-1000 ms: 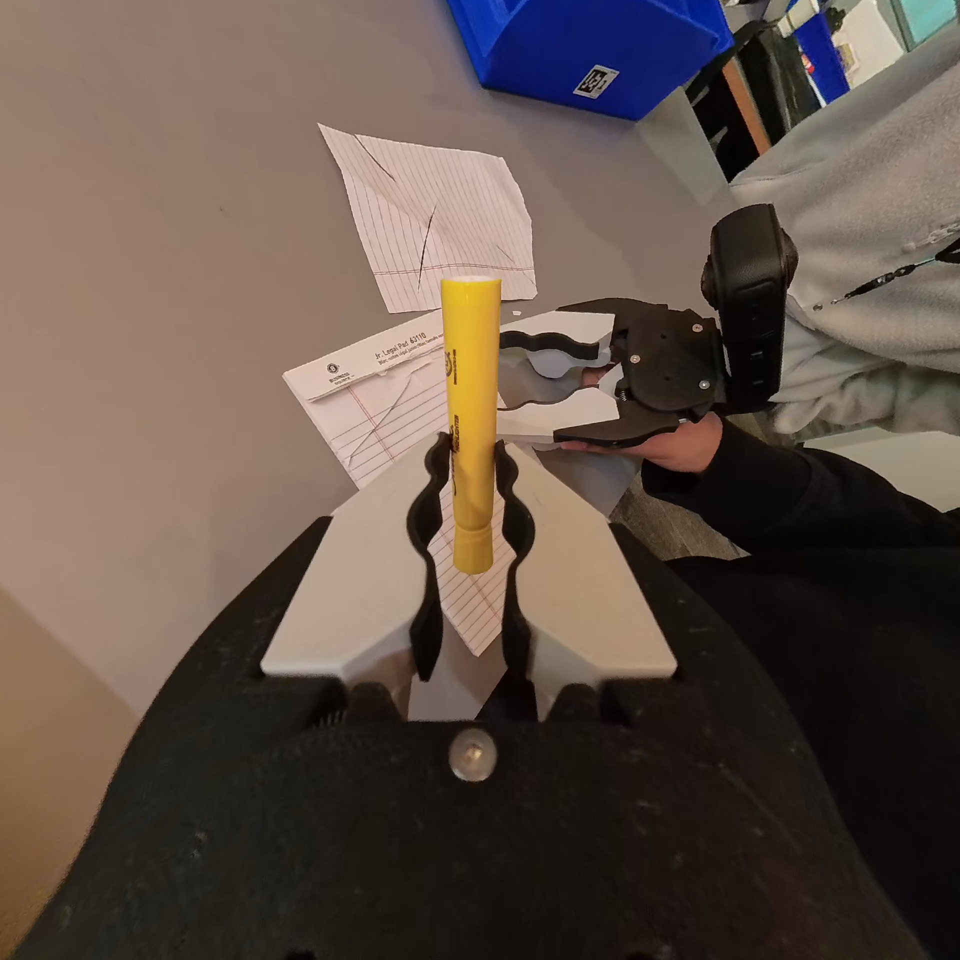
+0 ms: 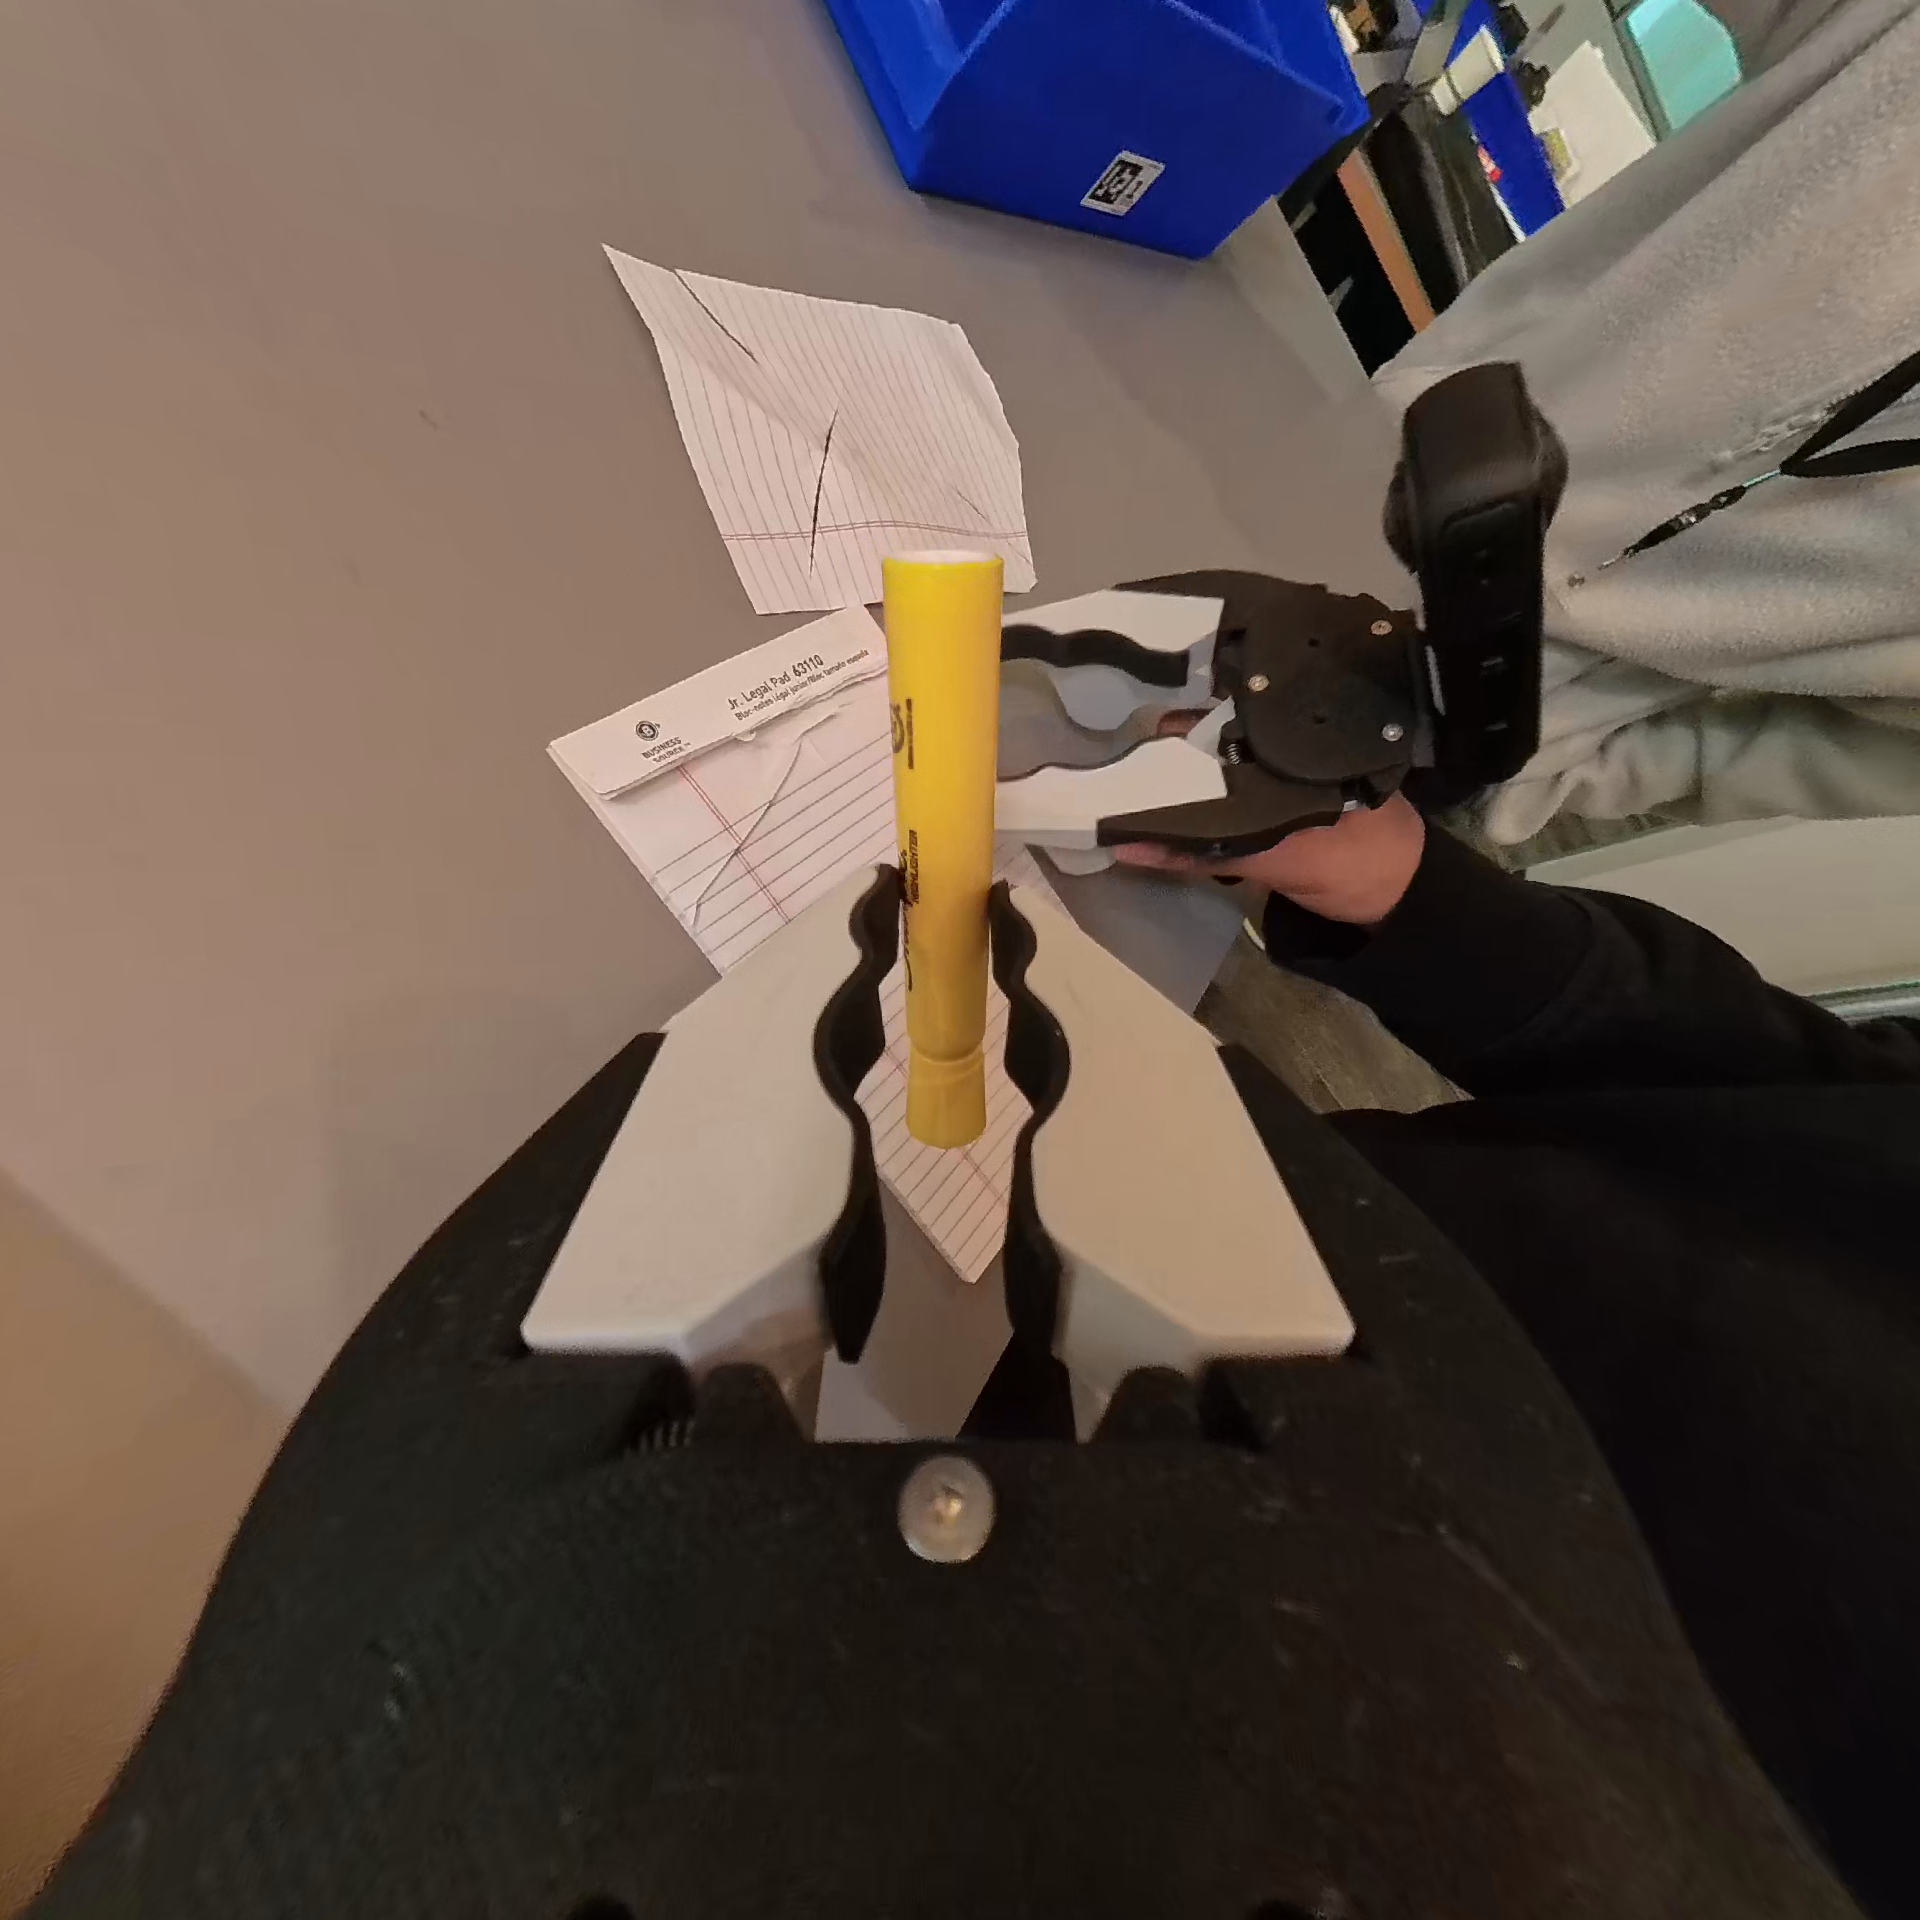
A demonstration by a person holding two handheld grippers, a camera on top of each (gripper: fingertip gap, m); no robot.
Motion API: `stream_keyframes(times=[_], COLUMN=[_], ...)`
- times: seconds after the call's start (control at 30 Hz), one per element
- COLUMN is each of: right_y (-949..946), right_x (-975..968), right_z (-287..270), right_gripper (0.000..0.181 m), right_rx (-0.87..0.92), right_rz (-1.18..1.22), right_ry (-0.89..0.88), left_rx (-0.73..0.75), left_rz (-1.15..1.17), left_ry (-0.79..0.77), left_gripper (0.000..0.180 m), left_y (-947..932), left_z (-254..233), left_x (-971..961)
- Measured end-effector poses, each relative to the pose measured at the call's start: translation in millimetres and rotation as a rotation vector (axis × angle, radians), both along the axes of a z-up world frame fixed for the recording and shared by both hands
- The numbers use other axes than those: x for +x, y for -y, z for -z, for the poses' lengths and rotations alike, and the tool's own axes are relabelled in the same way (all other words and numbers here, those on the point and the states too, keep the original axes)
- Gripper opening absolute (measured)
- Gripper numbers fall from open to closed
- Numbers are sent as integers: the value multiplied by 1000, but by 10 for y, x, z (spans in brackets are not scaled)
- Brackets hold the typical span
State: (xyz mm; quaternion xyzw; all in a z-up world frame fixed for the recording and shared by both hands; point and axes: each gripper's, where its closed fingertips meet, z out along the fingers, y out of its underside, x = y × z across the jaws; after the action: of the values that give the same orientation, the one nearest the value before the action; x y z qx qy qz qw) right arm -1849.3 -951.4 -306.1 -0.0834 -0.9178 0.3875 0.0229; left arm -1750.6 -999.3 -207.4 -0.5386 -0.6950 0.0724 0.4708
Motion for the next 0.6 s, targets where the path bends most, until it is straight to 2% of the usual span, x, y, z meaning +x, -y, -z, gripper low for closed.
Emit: stream_keyframes(times=[0.13,0.4,0.6], right_y=[-6,104,204], right_x=[-53,218,405], right_z=[-277,-686,-991], right_gripper=[70,67,66], right_rx=[-91,-276,-447], right_rz=[51,63,43], right_ry=[0,108,279], left_rx=[2,19,25], left_rz=[17,74,103], left_ry=[-20,-16,-21], left_gripper=[14,14,15], left_y=[6,-16,-31], left_z=[-9,66,80], left_x=[18,44,24])
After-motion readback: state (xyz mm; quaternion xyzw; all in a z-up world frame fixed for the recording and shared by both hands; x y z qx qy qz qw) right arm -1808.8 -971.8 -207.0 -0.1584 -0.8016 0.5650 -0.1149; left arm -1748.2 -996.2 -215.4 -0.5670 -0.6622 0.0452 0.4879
